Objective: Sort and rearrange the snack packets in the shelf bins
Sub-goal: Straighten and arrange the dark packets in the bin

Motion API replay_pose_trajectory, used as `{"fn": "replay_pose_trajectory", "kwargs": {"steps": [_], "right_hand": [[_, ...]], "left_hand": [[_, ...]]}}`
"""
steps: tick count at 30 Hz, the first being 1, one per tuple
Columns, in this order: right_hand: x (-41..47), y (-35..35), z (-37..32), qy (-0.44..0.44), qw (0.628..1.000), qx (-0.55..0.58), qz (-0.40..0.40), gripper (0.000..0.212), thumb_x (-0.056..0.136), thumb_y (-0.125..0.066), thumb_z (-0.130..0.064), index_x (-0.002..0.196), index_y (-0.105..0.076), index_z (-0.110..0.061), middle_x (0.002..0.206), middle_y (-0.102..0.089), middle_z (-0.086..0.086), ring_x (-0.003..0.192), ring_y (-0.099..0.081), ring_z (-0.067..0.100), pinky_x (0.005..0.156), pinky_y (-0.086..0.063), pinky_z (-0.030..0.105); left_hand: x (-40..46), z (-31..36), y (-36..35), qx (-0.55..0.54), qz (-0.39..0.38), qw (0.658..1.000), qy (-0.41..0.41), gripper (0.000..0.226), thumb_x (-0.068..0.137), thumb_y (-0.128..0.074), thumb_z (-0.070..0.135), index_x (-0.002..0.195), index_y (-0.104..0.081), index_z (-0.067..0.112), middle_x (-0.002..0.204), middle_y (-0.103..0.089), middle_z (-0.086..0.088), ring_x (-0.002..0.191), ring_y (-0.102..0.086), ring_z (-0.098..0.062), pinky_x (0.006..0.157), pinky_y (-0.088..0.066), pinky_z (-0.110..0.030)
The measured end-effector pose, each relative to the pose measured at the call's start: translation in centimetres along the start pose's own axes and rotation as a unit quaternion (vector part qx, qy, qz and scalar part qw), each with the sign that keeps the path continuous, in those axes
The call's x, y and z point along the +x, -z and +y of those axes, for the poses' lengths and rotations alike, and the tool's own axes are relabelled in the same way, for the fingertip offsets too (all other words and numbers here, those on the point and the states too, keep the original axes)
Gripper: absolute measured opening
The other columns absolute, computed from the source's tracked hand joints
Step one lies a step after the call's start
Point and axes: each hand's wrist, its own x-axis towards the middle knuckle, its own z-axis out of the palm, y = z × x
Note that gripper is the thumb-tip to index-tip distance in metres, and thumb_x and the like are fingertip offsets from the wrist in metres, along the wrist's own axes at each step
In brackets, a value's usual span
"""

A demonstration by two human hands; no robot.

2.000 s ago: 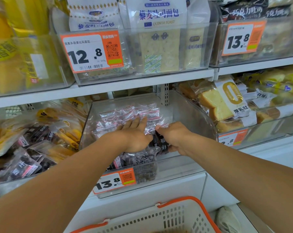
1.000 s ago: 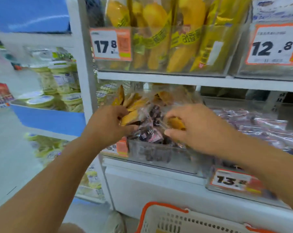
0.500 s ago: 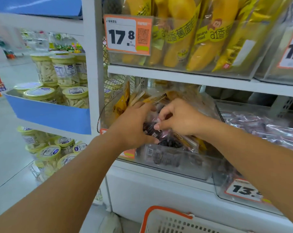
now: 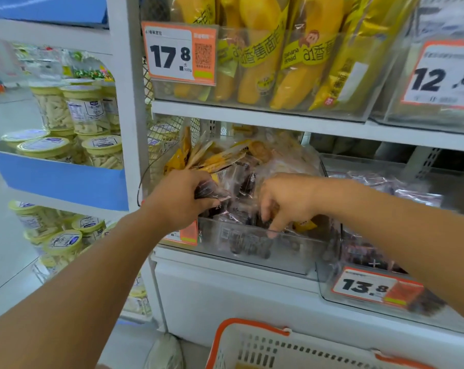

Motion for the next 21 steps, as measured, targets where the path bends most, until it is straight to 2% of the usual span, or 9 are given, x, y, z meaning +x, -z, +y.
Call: {"fn": "replay_pose_trajectory", "kwargs": {"steps": [2, 4, 6, 8, 11, 13, 16, 18, 21], "right_hand": [[0.4, -0.5, 0.5, 0.02, 0.999, -0.036, -0.003, 0.027, 0.071, -0.085, -0.049, 0.088, -0.078, -0.029, 0.105, -0.07, -0.012, 0.099, -0.061, 0.015, 0.085, -0.055, 0.04], [0.3, -1.2, 0.7, 0.037, 0.998, -0.039, 0.041, 0.015, 0.076, -0.083, -0.042, 0.08, -0.078, -0.028, 0.109, -0.069, -0.013, 0.105, -0.057, 0.014, 0.088, -0.053, 0.04], [-0.7, -1.0, 0.7, 0.048, 0.995, 0.02, 0.091, 0.011, 0.084, -0.078, -0.032, 0.075, -0.075, -0.025, 0.12, -0.064, -0.011, 0.114, -0.053, 0.011, 0.097, -0.044, 0.032], [-2.5, 0.4, 0.4, 0.048, 0.983, 0.087, 0.152, 0.016, 0.09, -0.072, -0.026, 0.074, -0.069, -0.022, 0.117, -0.066, -0.007, 0.114, -0.057, 0.01, 0.099, -0.041, 0.029], [-7.0, 2.8, -0.2, 0.056, 0.95, 0.163, 0.262, 0.013, 0.095, -0.066, -0.022, 0.082, -0.061, -0.022, 0.092, -0.07, -0.006, 0.092, -0.066, 0.012, 0.086, -0.054, 0.038], [-10.4, 3.5, -0.3, 0.069, 0.927, 0.186, 0.317, 0.011, 0.096, -0.063, -0.02, 0.086, -0.058, -0.021, 0.082, -0.068, -0.002, 0.076, -0.064, 0.019, 0.072, -0.052, 0.039], [-15.2, 3.2, 0.4, 0.068, 0.892, 0.246, 0.373, 0.008, 0.098, -0.06, -0.02, 0.091, -0.056, -0.019, 0.08, -0.065, 0.001, 0.071, -0.062, 0.019, 0.065, -0.049, 0.03], [-17.5, 2.0, 1.6, 0.039, 0.875, 0.288, 0.388, 0.009, 0.1, -0.058, -0.018, 0.091, -0.056, -0.018, 0.076, -0.063, 0.005, 0.064, -0.056, 0.018, 0.06, -0.044, 0.025], [-20.3, -0.6, 4.0, -0.043, 0.886, 0.253, 0.387, 0.011, 0.101, -0.056, -0.015, 0.091, -0.054, -0.019, 0.069, -0.06, 0.005, 0.06, -0.051, 0.017, 0.057, -0.041, 0.027]], "left_hand": [[0.0, 0.4, -0.2, 0.004, 0.002, 1.0, -0.001, 0.015, 0.086, -0.076, 0.032, 0.088, -0.065, 0.021, 0.074, -0.064, 0.004, 0.072, -0.059, -0.015, 0.059, -0.044, -0.027], [0.0, 0.8, -0.4, 0.008, -0.003, 1.0, -0.004, 0.015, 0.088, -0.073, 0.034, 0.09, -0.065, 0.021, 0.076, -0.065, 0.003, 0.073, -0.06, -0.016, 0.062, -0.047, -0.029], [0.1, 1.2, -0.4, -0.001, 0.004, 1.0, -0.011, 0.015, 0.091, -0.07, 0.035, 0.088, -0.062, 0.022, 0.074, -0.064, 0.001, 0.07, -0.06, -0.017, 0.062, -0.048, -0.033], [0.2, 1.9, -0.2, -0.055, 0.051, 0.997, -0.012, 0.014, 0.093, -0.067, 0.034, 0.088, -0.06, 0.023, 0.072, -0.063, 0.0, 0.067, -0.059, -0.017, 0.061, -0.047, -0.034], [-0.2, 4.5, 1.0, -0.219, 0.133, 0.967, -0.01, 0.011, 0.095, -0.064, 0.032, 0.086, -0.06, 0.027, 0.076, -0.069, 0.007, 0.069, -0.065, -0.011, 0.065, -0.054, -0.031], [-0.9, 7.3, 1.7, -0.328, 0.128, 0.936, 0.005, 0.01, 0.097, -0.061, 0.033, 0.093, -0.064, 0.024, 0.075, -0.069, 0.005, 0.07, -0.068, -0.014, 0.061, -0.056, -0.032], [-1.8, 12.5, 1.8, -0.487, 0.01, 0.871, 0.063, 0.016, 0.096, -0.06, 0.032, 0.098, -0.071, 0.02, 0.082, -0.074, -0.005, 0.071, -0.073, -0.024, 0.053, -0.055, -0.034], [-2.3, 15.8, 0.4, -0.553, -0.114, 0.815, 0.13, 0.018, 0.098, -0.058, 0.024, 0.102, -0.072, 0.014, 0.089, -0.076, -0.01, 0.072, -0.073, -0.023, 0.057, -0.058, -0.034], [-3.3, 20.1, -2.4, -0.588, -0.252, 0.747, 0.182, 0.027, 0.101, -0.05, 0.022, 0.108, -0.07, 0.005, 0.098, -0.076, -0.013, 0.081, -0.072, -0.023, 0.069, -0.061, -0.033]]}}
